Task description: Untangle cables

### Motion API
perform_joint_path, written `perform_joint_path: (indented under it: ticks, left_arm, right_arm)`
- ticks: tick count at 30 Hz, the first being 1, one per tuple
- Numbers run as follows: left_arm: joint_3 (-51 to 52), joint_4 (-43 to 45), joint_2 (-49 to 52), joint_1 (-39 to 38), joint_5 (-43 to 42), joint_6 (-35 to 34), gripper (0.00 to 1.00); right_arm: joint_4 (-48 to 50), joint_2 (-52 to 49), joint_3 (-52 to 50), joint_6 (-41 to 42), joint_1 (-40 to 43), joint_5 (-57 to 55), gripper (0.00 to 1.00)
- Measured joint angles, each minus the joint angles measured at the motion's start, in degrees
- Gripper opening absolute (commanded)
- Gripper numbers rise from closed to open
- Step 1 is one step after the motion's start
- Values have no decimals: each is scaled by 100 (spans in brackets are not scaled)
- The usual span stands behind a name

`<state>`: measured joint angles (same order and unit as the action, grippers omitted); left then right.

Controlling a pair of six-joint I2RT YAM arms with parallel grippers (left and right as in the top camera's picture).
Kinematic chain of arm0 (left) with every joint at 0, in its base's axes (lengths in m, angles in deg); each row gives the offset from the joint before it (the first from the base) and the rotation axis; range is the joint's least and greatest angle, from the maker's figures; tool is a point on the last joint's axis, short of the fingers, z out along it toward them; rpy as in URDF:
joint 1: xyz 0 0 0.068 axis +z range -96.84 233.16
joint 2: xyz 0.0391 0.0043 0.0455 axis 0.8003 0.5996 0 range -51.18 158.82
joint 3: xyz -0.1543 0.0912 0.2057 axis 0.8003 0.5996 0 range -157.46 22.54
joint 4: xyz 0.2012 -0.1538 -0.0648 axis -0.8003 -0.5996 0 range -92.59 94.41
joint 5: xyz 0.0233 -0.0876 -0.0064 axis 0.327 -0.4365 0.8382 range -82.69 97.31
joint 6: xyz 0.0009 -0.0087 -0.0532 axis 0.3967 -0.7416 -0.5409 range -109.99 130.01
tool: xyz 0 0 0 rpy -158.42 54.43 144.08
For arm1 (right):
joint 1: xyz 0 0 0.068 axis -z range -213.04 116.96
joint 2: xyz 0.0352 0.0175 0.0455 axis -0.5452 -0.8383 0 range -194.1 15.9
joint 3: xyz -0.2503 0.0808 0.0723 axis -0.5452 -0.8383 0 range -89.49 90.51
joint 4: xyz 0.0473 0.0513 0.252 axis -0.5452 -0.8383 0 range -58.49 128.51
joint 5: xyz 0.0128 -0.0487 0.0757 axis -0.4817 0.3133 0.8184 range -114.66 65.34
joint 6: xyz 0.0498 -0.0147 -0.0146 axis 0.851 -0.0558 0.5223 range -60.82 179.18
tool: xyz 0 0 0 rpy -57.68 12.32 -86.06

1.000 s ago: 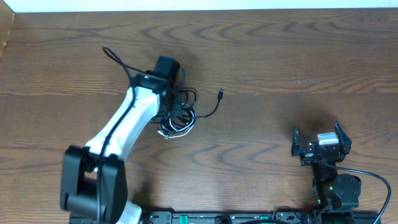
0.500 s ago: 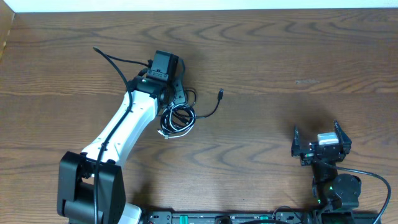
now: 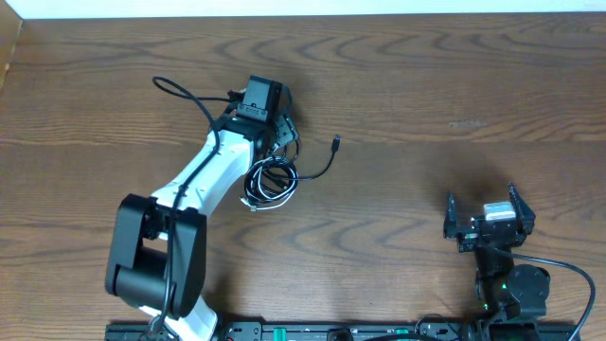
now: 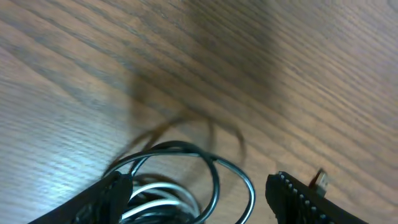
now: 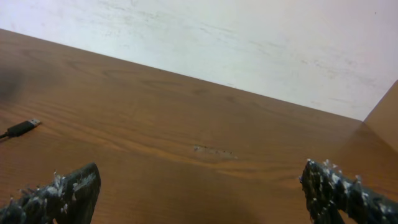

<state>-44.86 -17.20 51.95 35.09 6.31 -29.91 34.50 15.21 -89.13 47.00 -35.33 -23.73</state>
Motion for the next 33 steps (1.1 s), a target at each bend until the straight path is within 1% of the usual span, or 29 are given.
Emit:
perform_joint_path:
  ticks: [1, 4, 6, 11, 16, 21, 25, 26, 27, 29, 30, 31, 33]
  left_arm:
    - [0, 9, 15, -7, -4, -35, 73]
    - [0, 96, 151, -61, -15, -356, 68]
    - [0, 127, 249, -107, -15, -546, 67]
    - [0, 181, 402, -254, -20, -1043, 66]
    - [0, 393, 404, -337, -20, -1443, 64]
    - [0, 476, 487, -339, 4, -1764, 64]
    - [0, 702, 774, -339, 26, -1904, 64]
    - [0, 754, 848, -339, 37, -1906, 60]
    - [-4, 852, 874, -341, 72, -1932, 54]
    - [-9, 927, 933, -339, 118, -1978, 31]
    - [-7, 953, 960, -339, 140, -2017, 15]
    - [-9, 968, 988, -337, 129, -2024, 8]
    - [-9, 968, 1023, -339, 133, -1954, 8]
  right_arm:
    - [0, 0, 0, 0, 0, 0, 99]
    - [0, 0, 0, 0, 0, 0, 99]
    - [0, 0, 0, 0, 0, 0, 99]
    - [0, 0, 0, 0, 0, 0, 99]
    - [0, 0, 0, 0, 0, 0, 99]
    - [0, 0, 0, 0, 0, 0, 99]
    - [0, 0, 0, 0, 0, 0, 99]
    - [0, 0, 0, 0, 0, 0, 99]
    - [0, 0, 0, 0, 0, 0, 99]
    - [0, 0, 0, 0, 0, 0, 99]
    - [0, 0, 0, 0, 0, 0, 99]
    - [0, 0, 0, 0, 0, 0, 99]
    - [0, 0, 0, 0, 0, 0, 99]
